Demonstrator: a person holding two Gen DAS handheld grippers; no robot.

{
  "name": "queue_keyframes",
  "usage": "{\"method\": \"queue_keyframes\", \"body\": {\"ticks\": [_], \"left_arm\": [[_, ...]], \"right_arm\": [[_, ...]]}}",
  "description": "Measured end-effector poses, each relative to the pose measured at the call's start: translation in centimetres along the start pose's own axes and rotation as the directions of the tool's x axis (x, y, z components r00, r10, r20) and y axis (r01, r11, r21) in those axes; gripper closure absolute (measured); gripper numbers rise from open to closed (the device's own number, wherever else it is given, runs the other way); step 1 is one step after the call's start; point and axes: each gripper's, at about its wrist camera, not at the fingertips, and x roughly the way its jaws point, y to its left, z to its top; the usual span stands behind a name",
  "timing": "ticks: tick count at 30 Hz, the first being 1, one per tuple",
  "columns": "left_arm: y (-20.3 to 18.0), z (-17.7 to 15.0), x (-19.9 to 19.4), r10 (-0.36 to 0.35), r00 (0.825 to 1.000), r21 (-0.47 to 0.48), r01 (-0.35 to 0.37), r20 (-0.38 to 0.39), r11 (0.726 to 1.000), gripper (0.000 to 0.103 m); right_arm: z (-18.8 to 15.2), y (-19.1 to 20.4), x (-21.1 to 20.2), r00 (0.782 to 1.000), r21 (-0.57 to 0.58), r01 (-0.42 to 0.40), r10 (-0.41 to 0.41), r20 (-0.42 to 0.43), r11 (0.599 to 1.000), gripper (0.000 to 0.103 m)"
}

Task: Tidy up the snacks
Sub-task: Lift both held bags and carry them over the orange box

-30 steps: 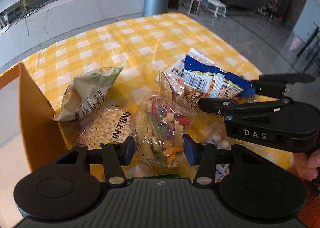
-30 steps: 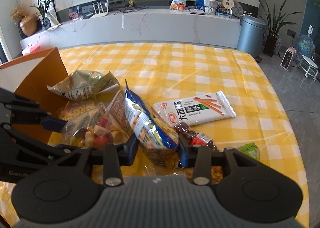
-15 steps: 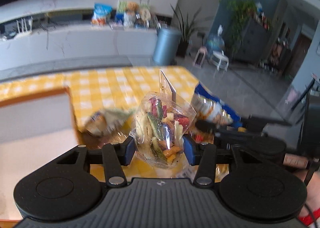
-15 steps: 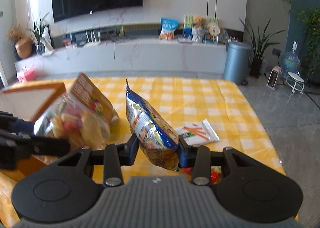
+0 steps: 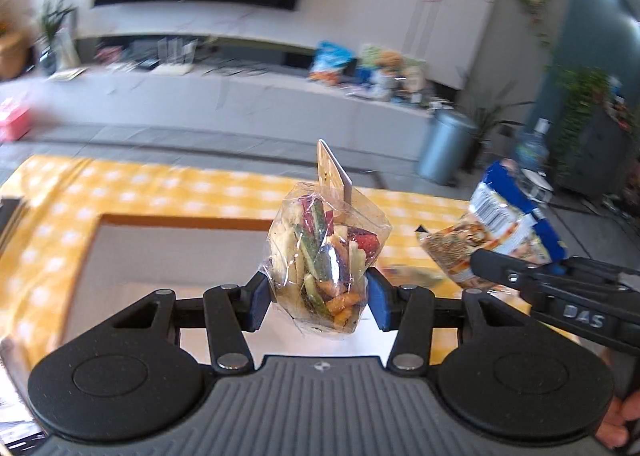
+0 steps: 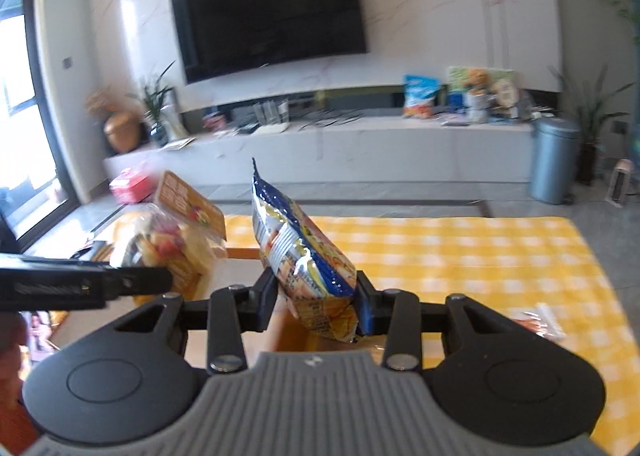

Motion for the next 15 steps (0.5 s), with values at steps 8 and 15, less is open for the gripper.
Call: {"method": "queue_keyframes", "body": {"ticks": [8,15], "left_arm": [[7.2,0.1,3.3,0.099,0.988,-0.095,-0.111,-0.119,0.989,0.046],[9.9,-1.5,4.4,0.106,0.972,-0.047,-0.118,-0.209,0.992,0.046]], "right_arm": [[1.3,7.6,8.5,0.983,-0.010,-0.078,0.075,-0.168,0.997,0.065],[-0.4,10.0,15.9,0.949,-0.030,-0.032,0.021,-0.315,0.999,0.065]]}}
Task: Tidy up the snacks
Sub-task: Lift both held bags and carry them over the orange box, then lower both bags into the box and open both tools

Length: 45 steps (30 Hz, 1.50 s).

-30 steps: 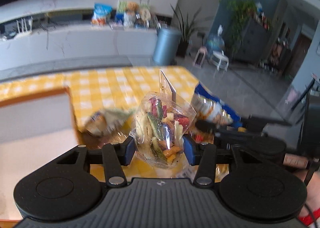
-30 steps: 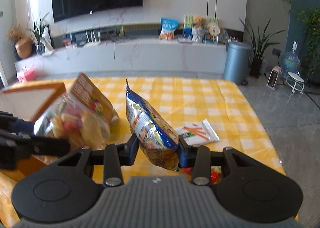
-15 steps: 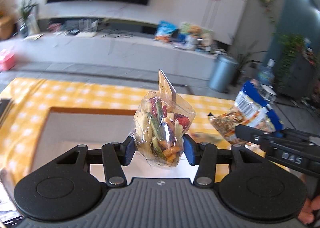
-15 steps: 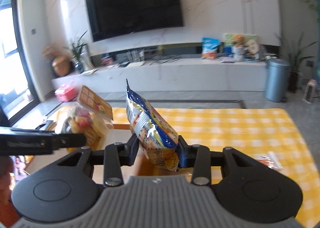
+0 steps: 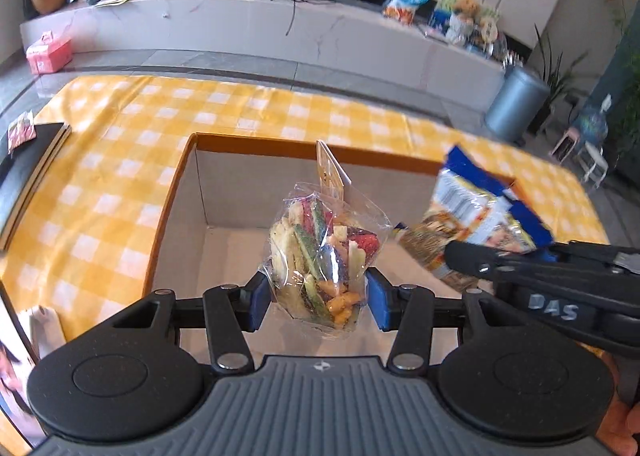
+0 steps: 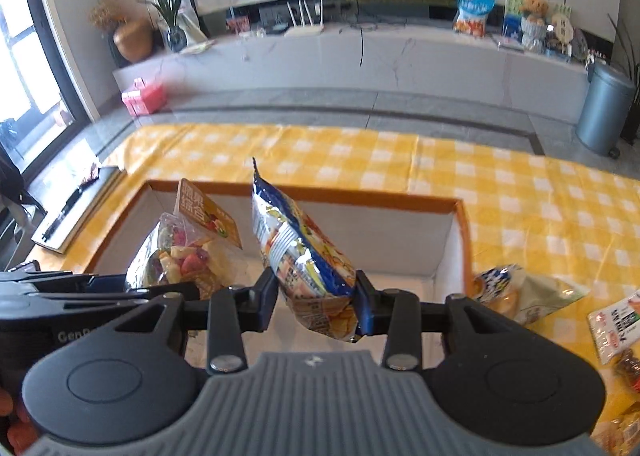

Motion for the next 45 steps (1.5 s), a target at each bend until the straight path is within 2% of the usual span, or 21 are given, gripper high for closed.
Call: {"method": "queue_keyframes", "body": {"ticks": [4,9,15,18,22,26,30,34,38,42,44,45], "left_arm": [[0.1,0.3,0.8,-0.010,0.998,0.049,0.013,-0.061,0.999,0.046],[0.7,0.1,1.5,-0.009,0.997,0.032,0.012,-0.077,0.999,0.046],[1.4,0.3,2.1,-0.010,0.996,0.009,0.011,-0.086,1.000,0.046],[1.3,0.3,2.3,0.010,0.997,0.041,-0.007,-0.081,0.999,0.045],[0.4,0.0,3.1,0.074,0.993,0.105,-0.063,-0.097,0.992,0.045],[0.1,0.0,2.9,0.091,0.992,0.111,-0.081,-0.089,0.991,0.043],[-0.7,-0.3,3.0,0.152,0.984,0.169,-0.135,-0.093,0.976,0.040],[-1.1,-0.5,2.2,0.153,0.987,0.183,-0.142,-0.047,0.973,0.038],[-1.6,-0.7,1.2,0.149,0.989,0.206,-0.148,0.013,0.967,0.035],[-1.5,-0.9,0.2,0.143,0.989,0.205,-0.147,0.035,0.968,0.031],[-0.9,-0.9,0.4,0.116,0.993,0.187,-0.116,0.008,0.976,0.036],[-0.7,-1.0,0.5,0.112,0.994,0.183,-0.111,0.003,0.977,0.042]], "right_arm": [[0.1,0.6,2.7,0.997,0.012,0.012,-0.011,-0.077,1.000,0.065],[0.7,1.1,5.1,0.991,0.043,0.033,-0.027,-0.131,0.999,0.065],[1.5,1.4,7.2,0.988,0.063,0.039,-0.029,-0.152,0.997,0.065],[1.7,1.7,8.2,0.984,0.088,-0.005,0.021,-0.179,0.996,0.065],[1.7,1.5,9.0,0.980,0.079,-0.019,0.034,-0.195,0.997,0.065],[1.4,1.2,10.0,0.969,0.104,-0.044,0.068,-0.236,0.994,0.063],[1.3,1.0,9.6,0.969,0.107,-0.070,0.093,-0.228,0.992,0.052],[1.4,0.6,8.5,0.973,0.092,-0.085,0.103,-0.205,0.992,0.048],[1.4,0.0,7.3,0.977,0.072,-0.108,0.119,-0.177,0.992,0.048],[1.0,-0.8,6.9,0.969,0.097,-0.151,0.167,-0.184,0.984,0.061],[0.7,-0.9,7.0,0.961,0.113,-0.172,0.192,-0.198,0.979,0.061],[0.7,-0.8,7.2,0.959,0.119,-0.174,0.196,-0.204,0.977,0.061]]}}
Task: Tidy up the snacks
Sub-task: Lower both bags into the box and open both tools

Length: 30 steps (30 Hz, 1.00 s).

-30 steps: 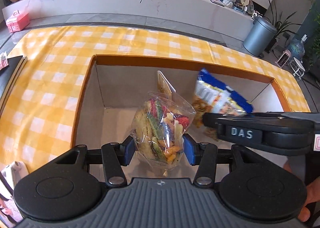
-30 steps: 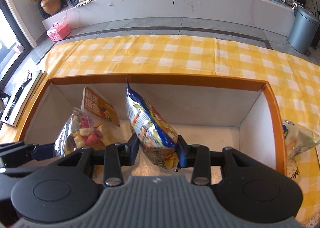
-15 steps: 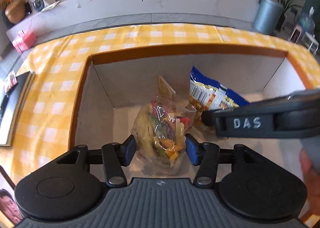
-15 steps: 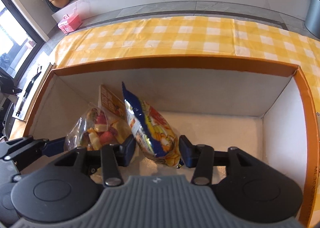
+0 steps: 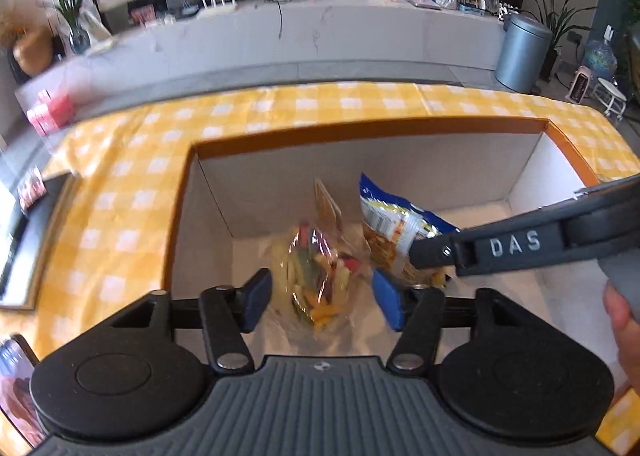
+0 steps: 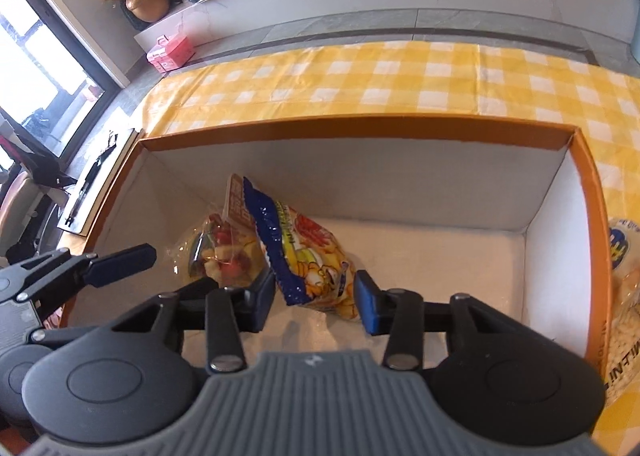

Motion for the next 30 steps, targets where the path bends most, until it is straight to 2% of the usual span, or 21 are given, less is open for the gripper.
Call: {"method": "queue_keyframes", "body": {"ticks": [3,7,15,21,24,30], "left_arm": [[0.0,0.1,-0.2,0.011,1.000,0.003,-0.011,0.026,1.000,0.046],[0.4,0.2,-0.1,-0.018,1.000,-0.019,0.019,0.022,1.000,0.046],[0.5,0.1,-0.1,-0.018,0.999,-0.023,0.019,0.026,1.000,0.046],[0.7,0.1,-0.1,-0.021,0.999,-0.030,0.022,0.027,0.999,0.046],[0.7,0.0,-0.3,-0.033,0.999,-0.028,0.033,0.030,0.999,0.046],[0.0,0.0,-1.7,-0.075,0.994,0.006,0.074,0.078,0.997,0.043]], "right_arm": [[0.2,-0.1,0.6,0.999,0.035,-0.031,0.032,-0.029,0.999,0.071],[0.2,0.1,1.2,0.996,0.080,-0.075,0.078,-0.036,0.994,0.073],[0.8,0.8,2.5,0.985,0.155,-0.158,0.167,-0.044,0.975,0.076],[1.2,1.9,3.1,0.989,0.119,-0.129,0.136,-0.051,0.984,0.072],[1.1,2.4,1.9,0.997,0.053,-0.076,0.078,-0.028,0.996,0.063],[0.6,1.8,-1.5,0.999,0.021,-0.029,0.029,0.036,0.999,0.063]]}}
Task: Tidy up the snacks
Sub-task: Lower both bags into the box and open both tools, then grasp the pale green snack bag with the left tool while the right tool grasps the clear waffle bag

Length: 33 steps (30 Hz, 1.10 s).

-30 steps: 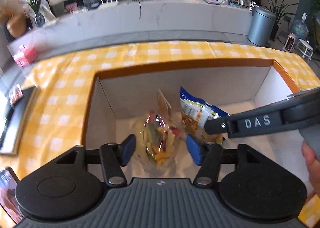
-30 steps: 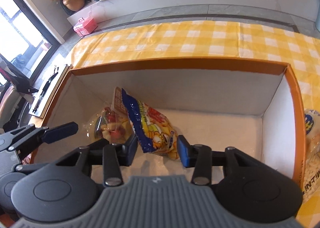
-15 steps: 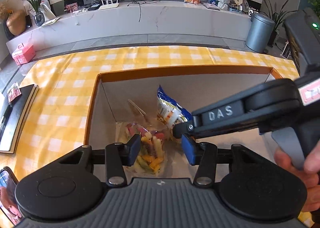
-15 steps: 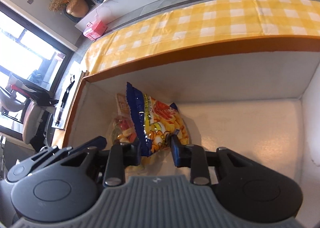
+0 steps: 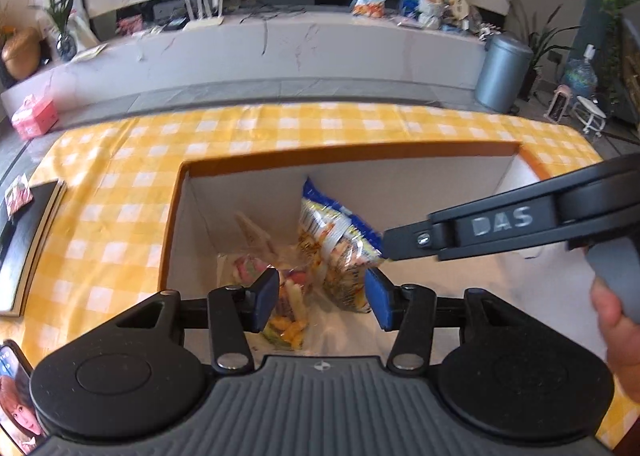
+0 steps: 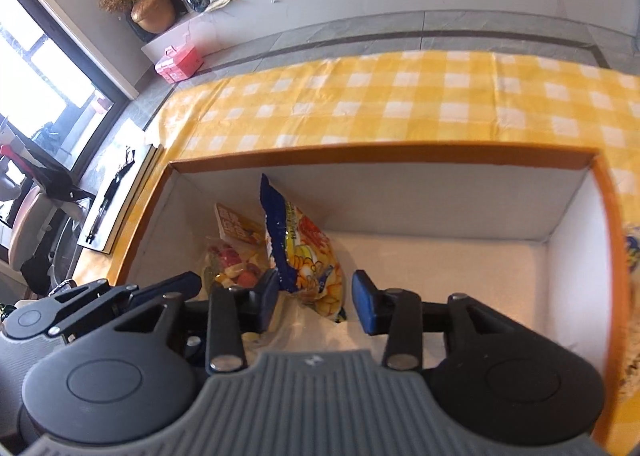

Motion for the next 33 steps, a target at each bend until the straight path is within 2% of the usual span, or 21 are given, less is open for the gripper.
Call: {"method": "queue_keyframes", "body": {"ticks": [4,7,9,11,16,20,21,22,25,28,31,33], "left_arm": [[-1.3,0.3,-1.6,-0.034,0.997,0.041,0.031,0.066,0.999,0.042],[-2.8,0.7,-3.1,-0.065,0.990,0.066,0.057,0.128,0.996,0.040],[-4.0,0.9,-4.0,-0.100,0.982,0.079,0.089,0.160,0.993,0.038],[-5.2,1.0,-4.8,-0.144,0.973,0.086,0.131,0.178,0.988,0.038],[-8.5,0.7,-6.6,-0.235,0.948,0.114,0.214,0.214,0.970,0.037],[-12.1,-0.1,-7.5,-0.330,0.918,0.155,0.301,0.221,0.941,0.032],[-13.1,-0.3,-7.6,-0.354,0.910,0.170,0.321,0.217,0.932,0.030],[-14.2,-0.7,-7.6,-0.375,0.903,0.185,0.340,0.210,0.922,0.028],[-17.3,-1.6,-6.9,-0.426,0.889,0.214,0.389,0.169,0.896,0.025],[-19.8,-2.2,-5.7,-0.438,0.891,0.216,0.407,0.123,0.888,0.025],[-21.8,-2.9,-4.2,-0.428,0.900,0.230,0.400,0.087,0.887,0.024],[-22.7,-3.3,-3.3,-0.413,0.908,0.236,0.389,0.065,0.891,0.024]], "right_arm": [[-0.9,-0.3,-4.4,0.994,-0.048,0.040,-0.035,0.105,0.998,0.063],[-2.1,-0.7,-8.3,0.980,-0.070,0.056,-0.042,0.196,0.996,0.063],[-3.2,-1.1,-10.9,0.963,-0.074,0.091,-0.069,0.259,0.993,0.057],[-4.5,-1.9,-13.3,0.943,-0.066,0.124,-0.097,0.319,0.990,0.057],[-7.8,-5.5,-18.5,0.904,0.045,0.166,-0.170,0.392,0.985,0.057],[-11.1,-9.2,-21.1,0.880,0.156,0.212,-0.258,0.400,0.965,0.055],[-12.0,-10.1,-21.7,0.875,0.184,0.222,-0.279,0.395,0.958,0.050],[-13.0,-11.0,-22.1,0.872,0.211,0.235,-0.301,0.387,0.949,0.047],[-15.6,-13.7,-23.3,0.862,0.279,0.268,-0.359,0.358,0.922,0.046],[-17.9,-16.4,-24.3,0.851,0.353,0.298,-0.414,0.323,0.887,0.042],[-19.8,-19.0,-24.9,0.836,0.441,0.315,-0.466,0.291,0.840,0.037],[-20.9,-20.7,-25.2,0.833,0.512,0.304,-0.485,0.266,0.803,0.037]]}}
